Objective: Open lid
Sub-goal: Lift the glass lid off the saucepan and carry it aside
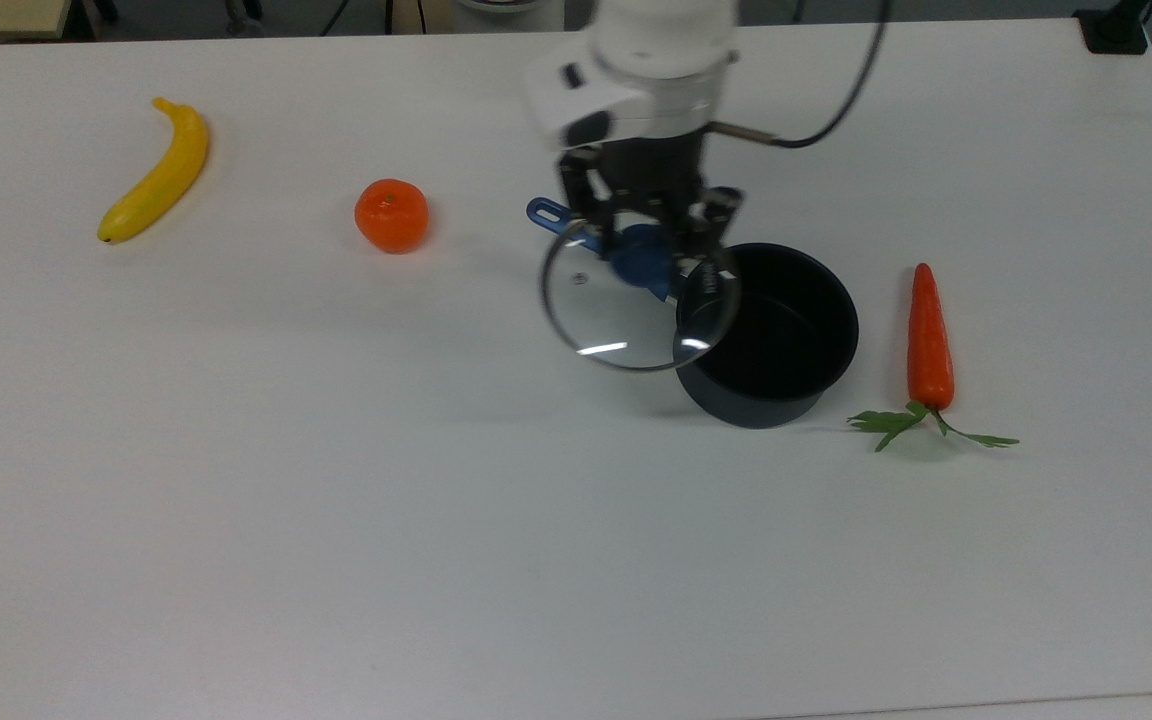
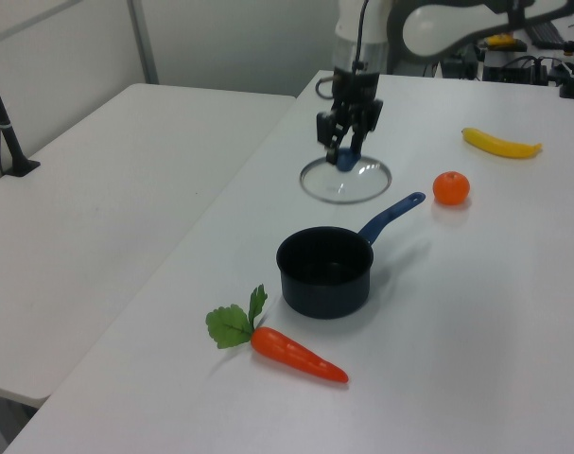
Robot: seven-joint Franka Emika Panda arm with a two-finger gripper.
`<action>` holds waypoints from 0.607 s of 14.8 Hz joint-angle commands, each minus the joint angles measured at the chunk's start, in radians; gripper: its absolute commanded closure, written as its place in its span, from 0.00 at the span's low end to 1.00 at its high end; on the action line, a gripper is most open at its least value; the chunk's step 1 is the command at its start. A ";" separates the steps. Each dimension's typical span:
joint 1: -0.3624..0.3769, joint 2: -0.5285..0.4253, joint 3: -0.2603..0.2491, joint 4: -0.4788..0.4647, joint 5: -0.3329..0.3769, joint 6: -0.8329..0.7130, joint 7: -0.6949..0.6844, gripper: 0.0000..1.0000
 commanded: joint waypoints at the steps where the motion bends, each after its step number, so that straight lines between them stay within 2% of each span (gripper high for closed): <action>1: -0.136 -0.043 0.010 -0.065 0.042 0.000 -0.115 0.69; 6: -0.250 0.015 0.009 -0.113 0.041 0.082 -0.195 0.68; 9: -0.270 0.066 0.006 -0.121 0.032 0.144 -0.195 0.67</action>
